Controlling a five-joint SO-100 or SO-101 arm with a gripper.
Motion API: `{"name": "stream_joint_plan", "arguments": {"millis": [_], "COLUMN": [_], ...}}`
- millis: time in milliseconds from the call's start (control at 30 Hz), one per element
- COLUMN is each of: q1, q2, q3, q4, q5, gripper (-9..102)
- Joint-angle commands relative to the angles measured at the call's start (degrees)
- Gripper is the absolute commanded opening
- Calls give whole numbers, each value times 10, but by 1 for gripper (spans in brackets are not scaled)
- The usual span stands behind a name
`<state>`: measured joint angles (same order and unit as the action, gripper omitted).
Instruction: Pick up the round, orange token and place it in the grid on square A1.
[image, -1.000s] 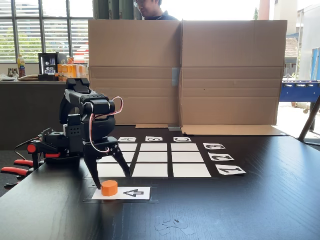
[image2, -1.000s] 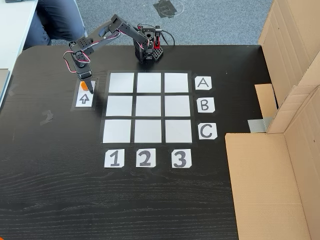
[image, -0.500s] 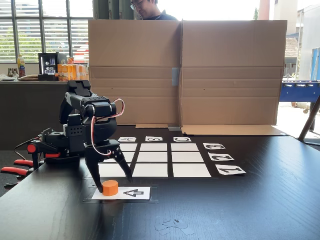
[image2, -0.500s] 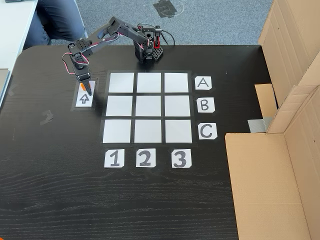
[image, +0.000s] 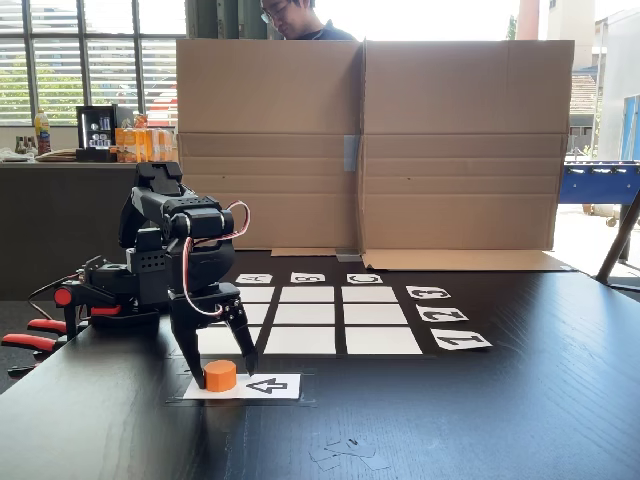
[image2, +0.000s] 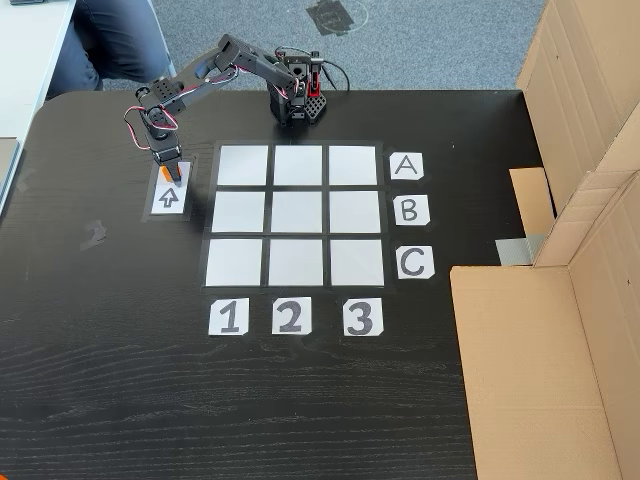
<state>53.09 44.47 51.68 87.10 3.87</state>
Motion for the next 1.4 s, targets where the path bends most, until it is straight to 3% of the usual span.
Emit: {"name": "stream_joint_plan", "arguments": {"millis": [0, 367, 667, 1367], "q1": [-4, -4, 2, 41], "q2": [4, 23, 136, 678], "q3": [-29, -35, -29, 288], "q4": [-3, 4, 22, 23], "q5": [6, 17, 33, 33], "gripper": [15, 11, 11, 11]}}
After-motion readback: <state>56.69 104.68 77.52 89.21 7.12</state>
